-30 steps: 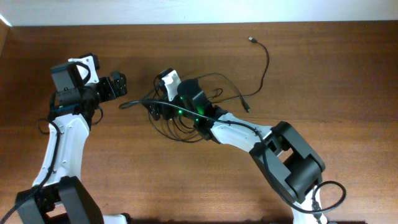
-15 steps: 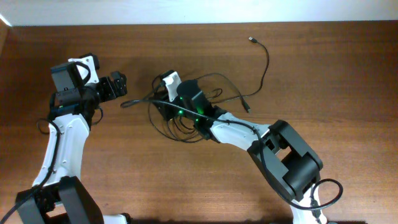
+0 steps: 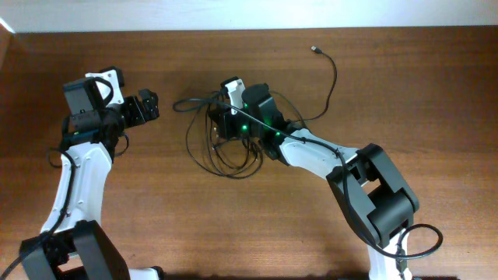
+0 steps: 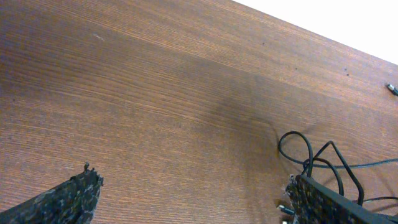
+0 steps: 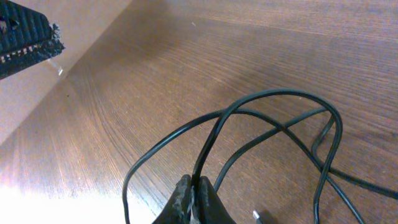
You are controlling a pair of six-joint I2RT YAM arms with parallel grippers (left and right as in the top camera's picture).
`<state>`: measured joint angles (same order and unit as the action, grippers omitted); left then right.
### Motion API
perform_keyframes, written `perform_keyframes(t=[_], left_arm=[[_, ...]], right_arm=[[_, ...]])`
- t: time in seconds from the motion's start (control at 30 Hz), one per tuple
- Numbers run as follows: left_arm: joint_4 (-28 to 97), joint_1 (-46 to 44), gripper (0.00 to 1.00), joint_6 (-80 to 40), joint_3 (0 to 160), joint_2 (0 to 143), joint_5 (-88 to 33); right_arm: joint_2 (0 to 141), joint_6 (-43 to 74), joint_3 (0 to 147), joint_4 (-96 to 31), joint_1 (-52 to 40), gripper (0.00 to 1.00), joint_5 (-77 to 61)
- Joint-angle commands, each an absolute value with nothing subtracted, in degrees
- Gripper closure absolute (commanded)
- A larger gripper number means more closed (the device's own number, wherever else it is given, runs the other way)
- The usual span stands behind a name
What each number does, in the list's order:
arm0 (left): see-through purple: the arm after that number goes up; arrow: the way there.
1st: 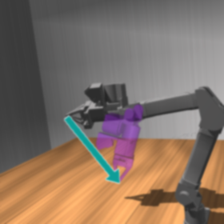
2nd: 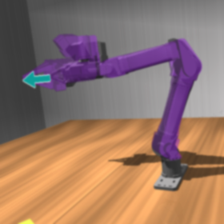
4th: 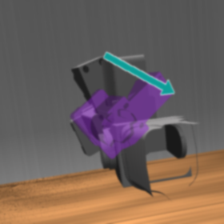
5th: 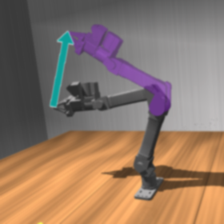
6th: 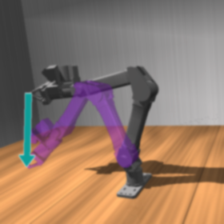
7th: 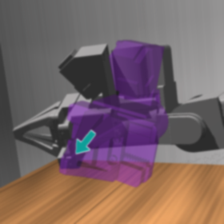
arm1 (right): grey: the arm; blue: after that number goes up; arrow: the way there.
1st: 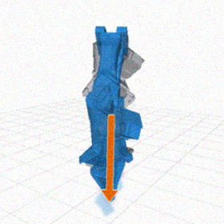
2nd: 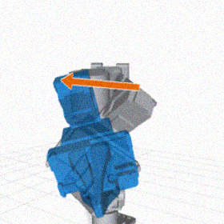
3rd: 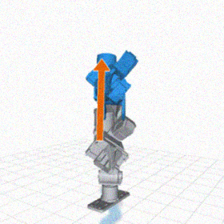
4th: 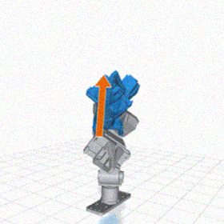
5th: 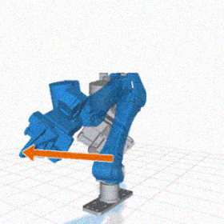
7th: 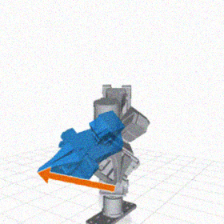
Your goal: Untangle cables
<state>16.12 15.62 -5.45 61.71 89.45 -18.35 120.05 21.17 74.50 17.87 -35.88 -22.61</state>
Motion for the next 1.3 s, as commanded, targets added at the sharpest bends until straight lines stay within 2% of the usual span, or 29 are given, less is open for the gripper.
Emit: perform_keyframes(t=[0.0,0.07,0.4,0.47,0.5,0.57,0.6,0.8,0.97,1.03,1.1,1.2,1.27], left_arm=[[16.0,15.9,0.01,-5.8,61.9,88.4,-18.0],[16.0,15.9,0.01,-5.8,61.9,88.4,-18.0],[16.0,15.9,0.01,-5.8,61.9,88.4,-18.0],[16.0,15.9,0.01,-5.8,61.9,88.4,-18.0],[16.0,15.9,0.01,-5.8,61.9,88.4,-18.0],[16.0,15.9,0.01,-5.8,61.9,88.4,-18.0],[16.0,15.9,0.01,-5.8,61.9,88.4,-18.0],[16.0,15.9,0.01,-5.8,61.9,88.4,-18.0],[16.0,15.9,0.01,-5.8,61.9,88.4,-18.0],[16.0,15.9,0.01,-5.8,61.9,88.4,-18.0],[16.0,15.9,0.01,-5.8,61.9,88.4,-18.0],[16.0,15.9,0.01,-5.8,61.9,88.4,-18.0],[16.0,15.9,0.01,-5.8,61.9,88.4,-18.0]], right_arm=[[118.0,21.3,75.6,16.8,-35.9,0.95,-23.4],[118.0,21.3,75.5,15.6,-36.0,0.92,-23.4],[118.5,19.7,75.5,11.2,-36.4,0.89,-22.4],[118.5,19.8,75.5,11.1,-36.4,0.78,-22.5],[118.5,19.8,75.5,11.4,-36.4,0.65,-22.4],[118.5,19.8,75.5,11.6,-36.4,0.44,-22.1],[118.5,19.8,75.5,11.6,-36.4,0.39,-21.8],[118.5,19.7,75.5,14.9,-37.6,0.35,-17.4],[119.7,17.1,75.5,17.0,-38.9,0.37,-13.9],[120.7,17.1,75.5,17.5,-39.0,0.43,-10.8],[121.4,17.1,75.5,19.6,-39.0,0.61,-10.5],[122.3,17.1,75.5,19.8,-39.0,0.78,-9.8],[122.3,17.2,75.5,19.3,-39.0,0.93,-9.9]])
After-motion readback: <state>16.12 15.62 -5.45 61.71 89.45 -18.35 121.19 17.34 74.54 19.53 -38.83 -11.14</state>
